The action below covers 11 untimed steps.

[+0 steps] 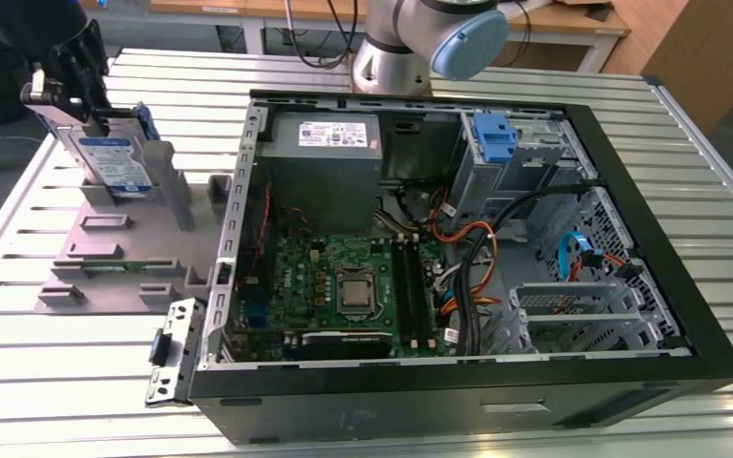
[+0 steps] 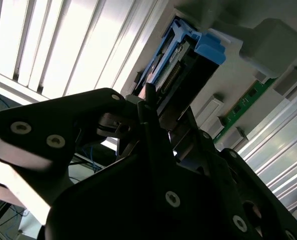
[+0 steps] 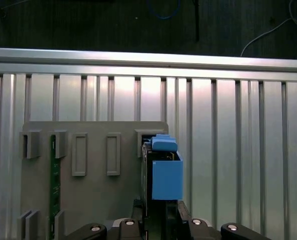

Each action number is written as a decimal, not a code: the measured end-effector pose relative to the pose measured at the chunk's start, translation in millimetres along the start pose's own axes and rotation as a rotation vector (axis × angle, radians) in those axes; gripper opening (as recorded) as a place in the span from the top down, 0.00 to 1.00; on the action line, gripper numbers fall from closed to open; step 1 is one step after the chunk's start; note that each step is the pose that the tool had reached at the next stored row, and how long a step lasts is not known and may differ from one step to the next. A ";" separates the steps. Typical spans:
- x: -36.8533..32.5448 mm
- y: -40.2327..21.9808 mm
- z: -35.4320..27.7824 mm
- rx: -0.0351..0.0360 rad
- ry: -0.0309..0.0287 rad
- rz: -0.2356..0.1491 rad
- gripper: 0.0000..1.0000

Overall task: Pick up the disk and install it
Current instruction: 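Pick up the disk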

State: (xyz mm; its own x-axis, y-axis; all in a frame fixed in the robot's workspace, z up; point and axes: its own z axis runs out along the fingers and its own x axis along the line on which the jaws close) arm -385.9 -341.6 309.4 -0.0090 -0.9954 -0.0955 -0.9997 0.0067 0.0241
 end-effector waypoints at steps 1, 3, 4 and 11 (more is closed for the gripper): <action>0.0 0.0 -0.1 -0.0002 0.0001 0.000 0.65; -0.2 0.0 -0.3 -0.0004 0.0098 0.000 0.65; -0.4 0.0 -0.2 -0.0003 0.0183 0.001 0.65; -1.9 0.0 0.0 0.0000 0.0414 0.001 0.65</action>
State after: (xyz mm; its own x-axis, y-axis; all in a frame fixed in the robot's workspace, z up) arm -385.9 -339.7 309.6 -0.0092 -0.9985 -0.0542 -0.9997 0.0079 0.0242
